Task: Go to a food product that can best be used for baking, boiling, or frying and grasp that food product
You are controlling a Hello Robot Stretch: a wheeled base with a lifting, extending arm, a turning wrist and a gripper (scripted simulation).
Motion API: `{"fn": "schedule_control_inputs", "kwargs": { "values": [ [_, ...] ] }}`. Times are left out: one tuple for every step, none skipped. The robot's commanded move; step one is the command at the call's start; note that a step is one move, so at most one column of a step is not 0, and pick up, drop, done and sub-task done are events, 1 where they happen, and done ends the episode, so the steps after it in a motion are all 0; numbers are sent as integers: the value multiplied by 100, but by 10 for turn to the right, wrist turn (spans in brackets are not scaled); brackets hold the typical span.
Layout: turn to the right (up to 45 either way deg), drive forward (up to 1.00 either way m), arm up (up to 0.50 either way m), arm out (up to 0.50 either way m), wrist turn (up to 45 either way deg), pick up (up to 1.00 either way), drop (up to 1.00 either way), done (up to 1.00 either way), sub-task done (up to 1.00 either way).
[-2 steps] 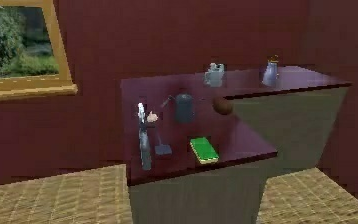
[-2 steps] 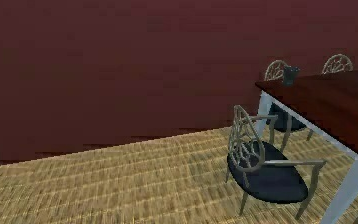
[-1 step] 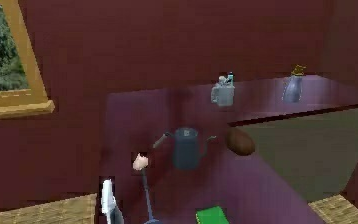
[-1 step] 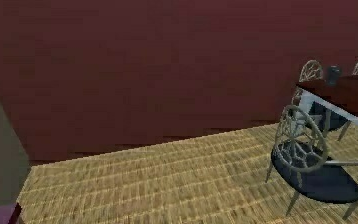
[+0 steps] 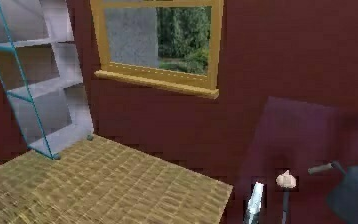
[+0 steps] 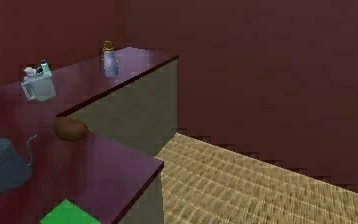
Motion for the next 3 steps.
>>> {"fn": "schedule_control_inputs", "kwargs": {
  "values": [
    [-240, 0, 0, 0, 0, 0, 0, 0, 0],
    [0, 0, 50, 0, 0, 0, 0, 0, 0],
    [0, 0, 38, 0, 0, 0, 0, 0, 0]
  ]
}}
